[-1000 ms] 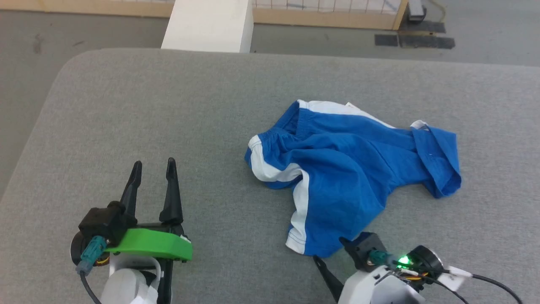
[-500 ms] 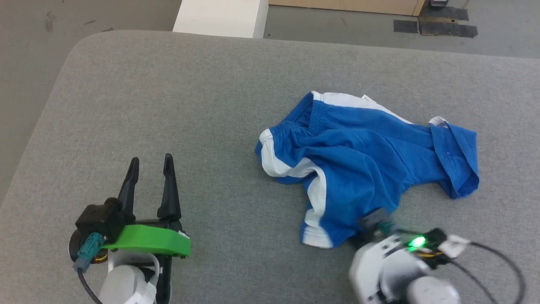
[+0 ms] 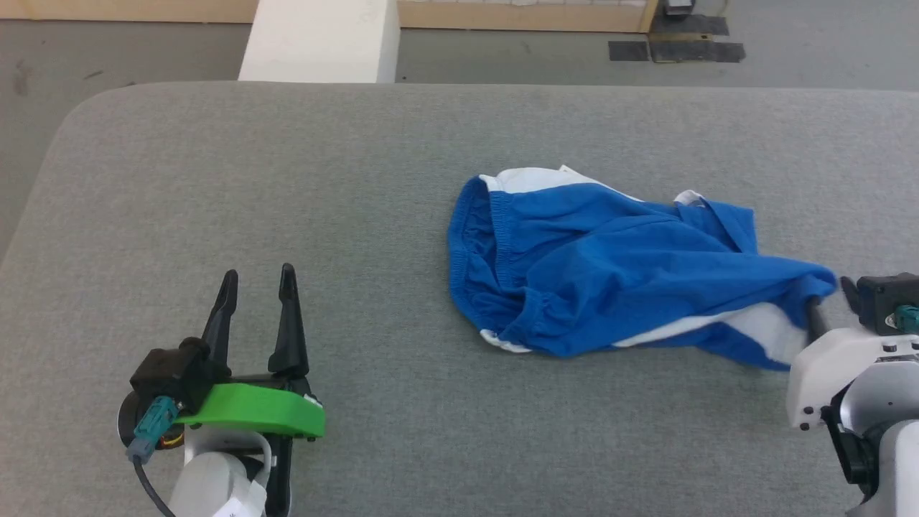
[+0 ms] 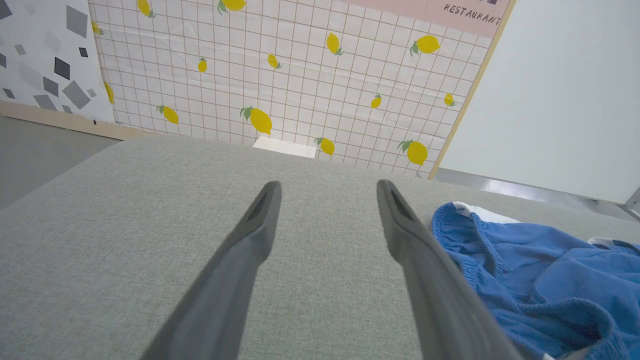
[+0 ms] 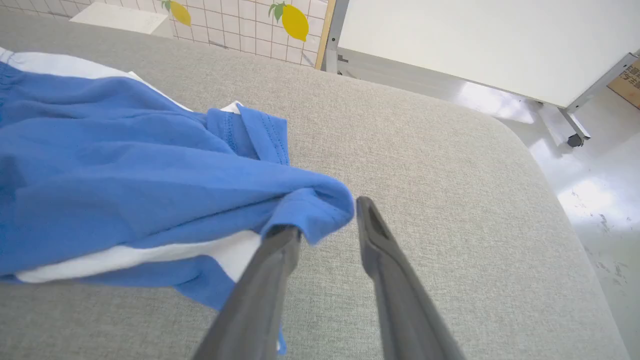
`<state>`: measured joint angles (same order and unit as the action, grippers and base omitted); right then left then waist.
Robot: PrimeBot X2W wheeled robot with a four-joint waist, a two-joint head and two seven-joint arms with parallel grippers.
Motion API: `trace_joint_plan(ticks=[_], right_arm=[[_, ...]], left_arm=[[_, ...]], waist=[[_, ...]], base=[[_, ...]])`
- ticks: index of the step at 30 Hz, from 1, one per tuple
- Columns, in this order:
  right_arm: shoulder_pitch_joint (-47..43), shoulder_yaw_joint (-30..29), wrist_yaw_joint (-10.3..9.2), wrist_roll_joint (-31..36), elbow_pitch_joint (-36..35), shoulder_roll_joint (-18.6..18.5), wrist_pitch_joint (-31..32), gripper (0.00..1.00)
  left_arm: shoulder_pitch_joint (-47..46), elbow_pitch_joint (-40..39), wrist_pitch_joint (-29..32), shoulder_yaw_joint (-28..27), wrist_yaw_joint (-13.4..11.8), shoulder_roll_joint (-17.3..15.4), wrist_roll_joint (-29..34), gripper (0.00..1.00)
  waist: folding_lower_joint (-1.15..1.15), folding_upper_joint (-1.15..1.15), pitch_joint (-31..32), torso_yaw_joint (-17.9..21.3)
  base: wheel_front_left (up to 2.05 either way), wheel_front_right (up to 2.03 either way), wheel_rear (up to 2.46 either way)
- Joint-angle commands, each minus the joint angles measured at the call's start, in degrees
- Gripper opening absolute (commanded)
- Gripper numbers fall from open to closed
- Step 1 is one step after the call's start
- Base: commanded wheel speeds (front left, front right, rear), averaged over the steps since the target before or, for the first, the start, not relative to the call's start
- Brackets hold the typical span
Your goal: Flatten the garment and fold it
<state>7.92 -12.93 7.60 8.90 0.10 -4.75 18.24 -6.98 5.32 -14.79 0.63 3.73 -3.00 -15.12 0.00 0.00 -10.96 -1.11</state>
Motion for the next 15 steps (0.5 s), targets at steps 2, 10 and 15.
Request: trace_joint_plan(ticks=[2,10,15], right_arm=[[0.58,-0.83,-0.11,-0.88,1.10,0.75,-1.88,1.00],[-5.89,-9.10,-0.11,-8.71,-3.08,1.84,-11.46,1.00],[-9.39,-3.77,-0.11,-12.24,-4.67,1.86,-17.55,1.00]], left_arm=[[-0.75,0.28,-0.21,-0.06,0.33,0.13,0.72,1.00],[-0.13,0.82,-0.21,1.59,1.45,0.13,1.31,1.00],[-0.41,3.02,-0.21,6.95,2.94,-0.34,2.72,1.00]], waist=[[0.00,0.00,0.18,0.97],[0.00,0.00,1.67,2.80],[0.00,0.00,2.16,3.85]], base=[[0.00,0.00,0.00],[0.00,0.00,0.00],[0.00,0.00,0.00]])
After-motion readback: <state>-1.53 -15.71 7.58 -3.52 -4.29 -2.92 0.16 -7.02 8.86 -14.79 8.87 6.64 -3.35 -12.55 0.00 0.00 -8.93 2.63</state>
